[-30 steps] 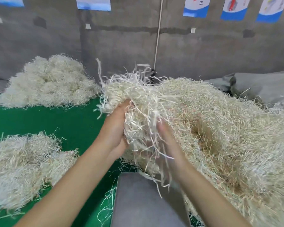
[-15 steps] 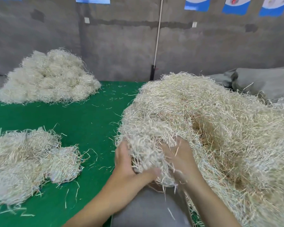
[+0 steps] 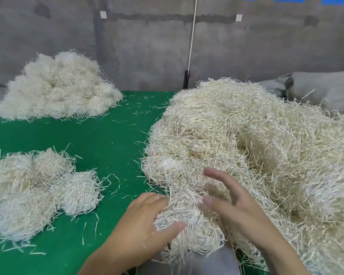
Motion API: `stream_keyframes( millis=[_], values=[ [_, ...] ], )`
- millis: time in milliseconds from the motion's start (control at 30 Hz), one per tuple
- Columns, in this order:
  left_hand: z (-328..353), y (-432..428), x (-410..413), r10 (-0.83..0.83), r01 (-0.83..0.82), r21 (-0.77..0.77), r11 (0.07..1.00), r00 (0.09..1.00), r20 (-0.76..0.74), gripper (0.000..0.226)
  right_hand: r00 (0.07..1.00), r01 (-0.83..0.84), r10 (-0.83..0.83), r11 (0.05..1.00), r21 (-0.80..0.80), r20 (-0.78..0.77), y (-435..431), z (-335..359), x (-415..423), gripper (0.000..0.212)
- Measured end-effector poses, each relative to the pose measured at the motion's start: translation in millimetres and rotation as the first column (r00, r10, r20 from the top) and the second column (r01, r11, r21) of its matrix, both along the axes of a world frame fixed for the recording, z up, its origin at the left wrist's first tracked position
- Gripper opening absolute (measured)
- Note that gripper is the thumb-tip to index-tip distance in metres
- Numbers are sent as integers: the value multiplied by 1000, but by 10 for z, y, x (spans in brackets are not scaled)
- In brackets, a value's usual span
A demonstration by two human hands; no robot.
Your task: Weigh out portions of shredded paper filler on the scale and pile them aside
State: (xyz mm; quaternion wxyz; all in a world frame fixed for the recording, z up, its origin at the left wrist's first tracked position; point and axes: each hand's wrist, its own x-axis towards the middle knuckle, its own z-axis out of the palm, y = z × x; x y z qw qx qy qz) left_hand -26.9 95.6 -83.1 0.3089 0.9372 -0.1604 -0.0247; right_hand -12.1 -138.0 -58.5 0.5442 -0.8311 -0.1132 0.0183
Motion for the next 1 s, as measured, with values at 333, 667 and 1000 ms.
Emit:
stream_keyframes(
  millis=[333,667,1000],
  values=[
    [229,34,87,-7,-25,-341,940,996,-94,70,958,194,-240,945,264,157,112,-152,-120,34],
    [235,155,-212,293,-254,-374,892,955,50,47,921,299,-334,936,186,201,11,6,-344,32],
    [366,-17,-197,300,-240,-337,910,944,137,51,925,279,-291,957,84,243,97,57,-417,39]
  ],
)
